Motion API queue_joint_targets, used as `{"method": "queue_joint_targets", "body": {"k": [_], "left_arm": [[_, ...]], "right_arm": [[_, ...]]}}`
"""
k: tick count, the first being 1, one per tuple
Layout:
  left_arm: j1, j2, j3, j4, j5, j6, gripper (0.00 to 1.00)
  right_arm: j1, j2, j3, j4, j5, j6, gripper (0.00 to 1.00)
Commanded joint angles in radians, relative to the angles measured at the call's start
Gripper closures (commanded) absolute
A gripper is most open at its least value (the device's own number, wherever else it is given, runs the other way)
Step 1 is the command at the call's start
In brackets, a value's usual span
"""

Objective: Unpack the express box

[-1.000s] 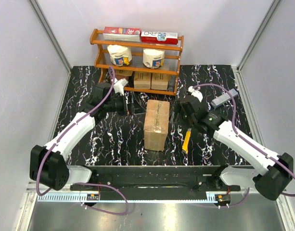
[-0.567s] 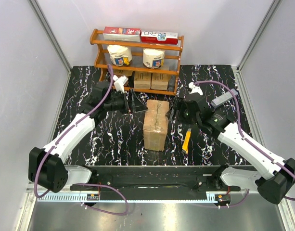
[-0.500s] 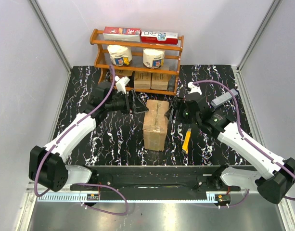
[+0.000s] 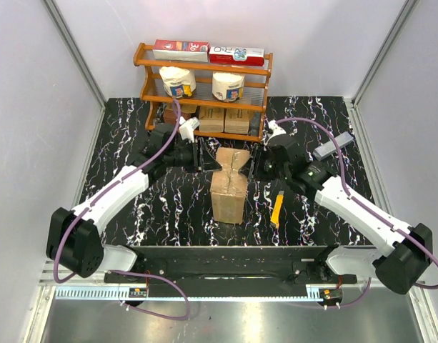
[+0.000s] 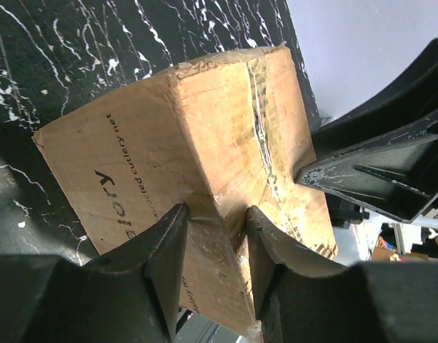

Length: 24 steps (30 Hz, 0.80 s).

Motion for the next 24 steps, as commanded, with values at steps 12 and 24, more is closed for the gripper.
{"method": "queue_joint_targets", "body": {"k": [12,24], "left_arm": [[-0.020,-0.037,0.210,-0.168,-0.095,0.122,0.64],[0.018,-0.028,0.188,-0.267,-0.206,0.151,0.41]], "right_arm": [[0.023,0.221,0.237,0.193,-0.225,-0.007,0.68],[0.028,0.315,0.339,0.058,-0.082,-0.005,0.37]]}}
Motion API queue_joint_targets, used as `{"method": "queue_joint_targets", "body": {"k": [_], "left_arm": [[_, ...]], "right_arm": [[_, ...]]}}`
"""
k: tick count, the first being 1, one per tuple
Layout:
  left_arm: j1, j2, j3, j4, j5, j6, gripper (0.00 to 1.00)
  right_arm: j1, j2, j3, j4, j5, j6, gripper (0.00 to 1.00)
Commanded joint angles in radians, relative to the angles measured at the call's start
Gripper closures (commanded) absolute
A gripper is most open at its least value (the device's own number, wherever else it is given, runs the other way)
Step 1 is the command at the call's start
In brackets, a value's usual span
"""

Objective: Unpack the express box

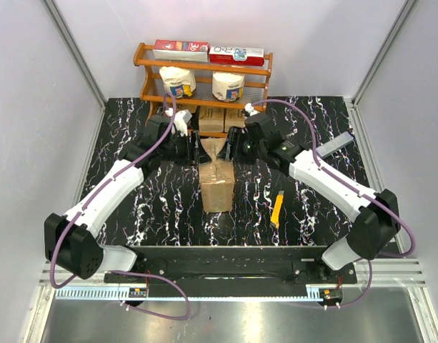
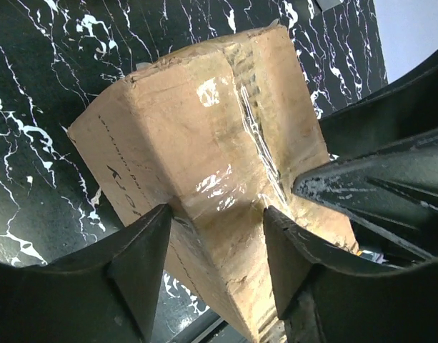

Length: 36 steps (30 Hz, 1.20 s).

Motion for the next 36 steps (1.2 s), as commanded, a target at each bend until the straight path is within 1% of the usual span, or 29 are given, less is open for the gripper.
{"method": "queue_joint_targets", "body": {"k": [1,3,4,5,6,7,8,9,10,13,14,17,18,19,21,23,25,30,32,36], "left_arm": [[0.017,-0.023,0.039,0.000,0.086,0.007,0.36],[0.040,-0.033,0.058,-0.006,0.119,0.011,0.30],[0.057,-0.049,0.075,-0.010,0.113,0.014,0.27],[0.062,-0.057,0.086,-0.018,0.108,0.032,0.20],[0.066,-0.065,0.098,-0.036,0.099,0.043,0.17],[0.071,-0.080,0.126,-0.049,0.062,0.053,0.13],[0.071,-0.089,0.138,-0.062,0.036,0.072,0.04],[0.071,-0.102,0.146,-0.078,0.012,0.080,0.01],[0.071,-0.123,0.160,-0.084,-0.033,0.088,0.01],[0.073,-0.163,0.172,-0.086,-0.071,0.106,0.01],[0.071,-0.172,0.174,-0.086,-0.070,0.117,0.01],[0.071,-0.194,0.181,-0.079,-0.021,0.142,0.01],[0.071,-0.195,0.180,-0.072,-0.012,0.142,0.01],[0.071,-0.201,0.175,-0.067,0.002,0.142,0.01],[0.070,-0.204,0.167,-0.053,0.036,0.142,0.01],[0.070,-0.209,0.151,-0.041,0.057,0.139,0.01],[0.068,-0.217,0.126,-0.015,0.068,0.129,0.01],[0.068,-0.218,0.100,0.006,0.050,0.108,0.01],[0.068,-0.218,0.092,0.005,0.051,0.103,0.01],[0.068,-0.217,0.077,0.006,0.053,0.096,0.01]], "right_arm": [[0.036,-0.002,0.067,0.053,0.021,-0.004,0.35],[0.036,-0.021,0.097,0.022,0.076,-0.035,0.33],[0.035,-0.027,0.113,0.004,0.092,-0.064,0.32],[0.033,-0.042,0.126,-0.036,0.134,-0.076,0.30],[0.031,-0.051,0.145,-0.058,0.186,-0.084,0.27],[0.028,-0.062,0.148,-0.078,0.213,-0.093,0.26],[0.024,-0.084,0.147,-0.119,0.240,-0.093,0.25],[0.018,-0.094,0.131,-0.140,0.298,-0.090,0.23],[0.010,-0.105,0.119,-0.165,0.325,-0.069,0.23],[-0.025,-0.125,0.049,-0.280,0.394,0.003,0.26],[-0.025,-0.124,0.027,-0.346,0.418,0.020,0.28],[-0.030,-0.113,-0.062,-0.464,0.484,0.106,0.33],[-0.030,-0.110,-0.124,-0.472,0.484,0.118,0.34],[-0.031,-0.111,-0.152,-0.477,0.480,0.147,0.35],[-0.031,-0.108,-0.224,-0.478,0.463,0.169,0.39],[-0.030,-0.092,-0.251,-0.475,0.454,0.195,0.42],[-0.030,-0.075,-0.290,-0.461,0.446,0.194,0.42],[-0.062,-0.026,-0.404,-0.346,0.405,0.186,0.43],[-0.064,-0.022,-0.422,-0.297,0.402,0.175,0.44],[-0.088,0.004,-0.435,-0.262,0.399,0.157,0.47]]}}
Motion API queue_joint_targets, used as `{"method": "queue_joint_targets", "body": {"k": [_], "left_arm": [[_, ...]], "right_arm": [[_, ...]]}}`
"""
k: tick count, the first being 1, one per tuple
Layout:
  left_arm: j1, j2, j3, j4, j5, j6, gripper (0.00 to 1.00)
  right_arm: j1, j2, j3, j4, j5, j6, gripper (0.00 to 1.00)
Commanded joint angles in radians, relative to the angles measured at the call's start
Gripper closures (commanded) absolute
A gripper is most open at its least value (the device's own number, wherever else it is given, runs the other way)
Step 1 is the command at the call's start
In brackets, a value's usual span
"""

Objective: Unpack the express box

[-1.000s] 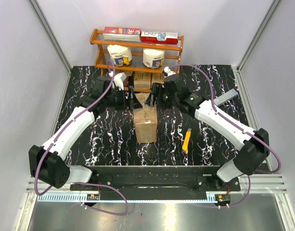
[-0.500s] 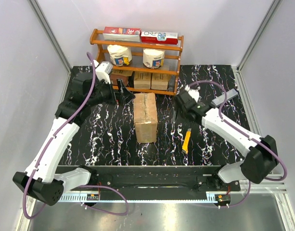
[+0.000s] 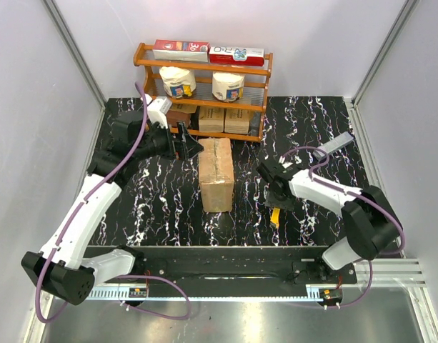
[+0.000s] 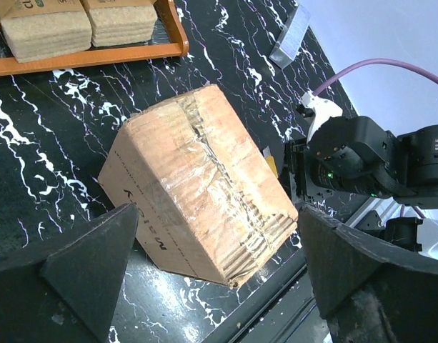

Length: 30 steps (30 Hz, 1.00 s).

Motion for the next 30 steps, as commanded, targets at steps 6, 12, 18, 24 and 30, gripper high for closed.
{"method": "queue_joint_targets", "body": {"k": [6,12,18,24,30], "left_arm": [[-0.002,-0.016,-0.014,0.064,0.009,-0.024,0.01],[-0.002,-0.018,-0.014,0.064,0.005,-0.024,0.01],[-0.002,-0.016,-0.009,0.063,-0.036,-0.043,0.01],[-0.001,-0.050,-0.020,0.095,-0.131,-0.067,0.03],[0.001,-0.072,-0.017,0.135,-0.142,-0.089,0.01]], "right_arm": [[-0.072,0.055,-0.024,0.177,-0.023,-0.037,0.52],[-0.110,0.092,-0.044,0.224,-0.070,-0.053,0.53],[-0.116,0.104,-0.065,0.254,-0.104,-0.050,0.82],[-0.117,0.035,0.013,0.218,-0.112,-0.088,0.99],[-0.117,-0.074,0.165,0.183,-0.147,-0.149,1.00]]}}
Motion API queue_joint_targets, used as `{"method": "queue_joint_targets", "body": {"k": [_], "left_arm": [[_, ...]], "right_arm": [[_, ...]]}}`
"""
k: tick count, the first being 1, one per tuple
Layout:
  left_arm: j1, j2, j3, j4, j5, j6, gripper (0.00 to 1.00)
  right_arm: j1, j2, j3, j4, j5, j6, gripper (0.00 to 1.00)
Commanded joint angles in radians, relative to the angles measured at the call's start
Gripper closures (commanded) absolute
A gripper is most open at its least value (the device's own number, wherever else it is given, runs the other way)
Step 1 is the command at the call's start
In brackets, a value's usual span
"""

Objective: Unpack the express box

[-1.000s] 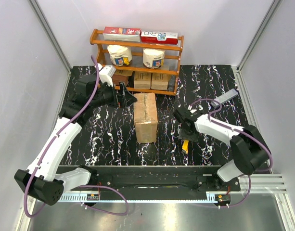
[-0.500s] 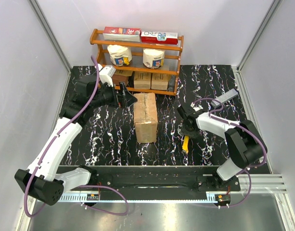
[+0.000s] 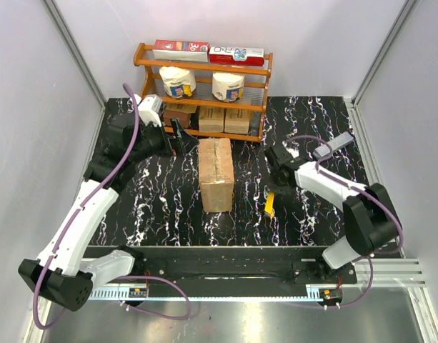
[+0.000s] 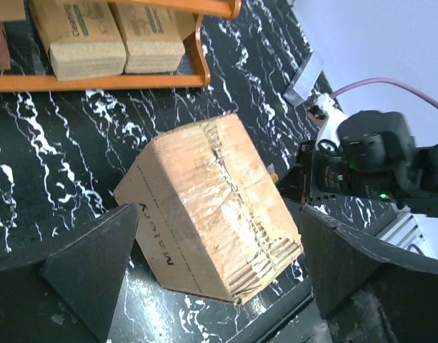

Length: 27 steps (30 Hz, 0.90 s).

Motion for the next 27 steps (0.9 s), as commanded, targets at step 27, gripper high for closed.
{"method": "queue_joint_targets", "body": {"k": [27], "left_arm": [[-0.051,0.047,-0.018,0.731,0.657,-0.476,0.07]], "right_arm": [[-0.001,-0.192,0.523,0.894,-1.018,0.268,0.95]]}}
